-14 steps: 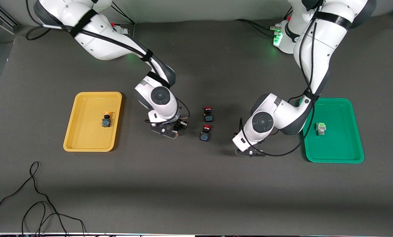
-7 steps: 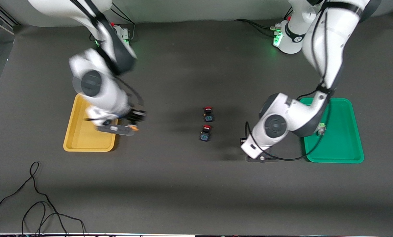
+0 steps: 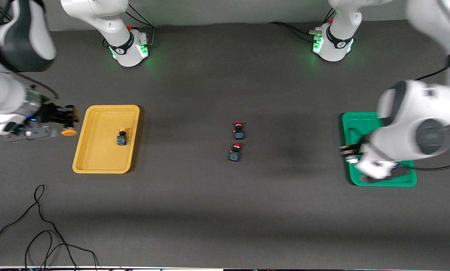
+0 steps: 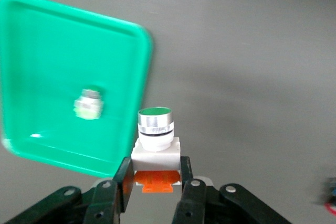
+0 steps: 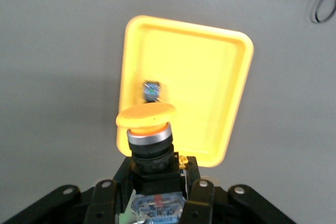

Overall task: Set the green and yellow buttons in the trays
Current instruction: 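Carry the buttons to yellow and green trays with the right and left grippers, then lower the buttons into the trays and open both grippers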

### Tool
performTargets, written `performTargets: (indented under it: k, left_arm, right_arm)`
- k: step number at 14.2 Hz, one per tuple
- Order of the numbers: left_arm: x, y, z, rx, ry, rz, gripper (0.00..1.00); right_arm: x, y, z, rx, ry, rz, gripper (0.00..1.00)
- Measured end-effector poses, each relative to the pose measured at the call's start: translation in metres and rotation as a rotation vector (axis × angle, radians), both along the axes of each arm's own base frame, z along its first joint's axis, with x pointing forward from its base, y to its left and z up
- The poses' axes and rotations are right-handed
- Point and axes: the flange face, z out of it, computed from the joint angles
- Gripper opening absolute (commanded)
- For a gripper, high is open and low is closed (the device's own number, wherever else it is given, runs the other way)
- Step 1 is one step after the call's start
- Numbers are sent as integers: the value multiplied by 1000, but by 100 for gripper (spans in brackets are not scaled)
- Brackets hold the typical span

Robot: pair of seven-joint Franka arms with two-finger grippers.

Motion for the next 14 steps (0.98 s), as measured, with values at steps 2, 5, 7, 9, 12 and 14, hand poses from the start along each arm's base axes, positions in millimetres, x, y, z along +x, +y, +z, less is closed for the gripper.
performTargets:
  k: [2, 5, 7, 9, 12, 14]
  left_arm:
    - [-15, 77, 1, -15, 18, -56, 14]
    - [-34, 160, -16, -10, 3, -120, 14]
    - [-43, 179, -61, 17, -56, -151, 14]
    - [-64, 181, -127, 35, -120, -193, 14]
    - [-103, 201, -205, 25, -152, -214, 47]
    - [-109, 212, -216, 20, -145, -215, 100]
  right_arm:
    - [-11, -44, -19, 26, 21, 35, 0]
    - [-29, -112, -54, 59, 2, 81, 0]
    - [-44, -134, -86, 64, -15, 73, 0]
    - [-54, -126, -123, 59, -34, 73, 0]
    - [-64, -90, -166, 40, -60, 48, 0]
    - [-64, -61, -183, 28, -80, 45, 0]
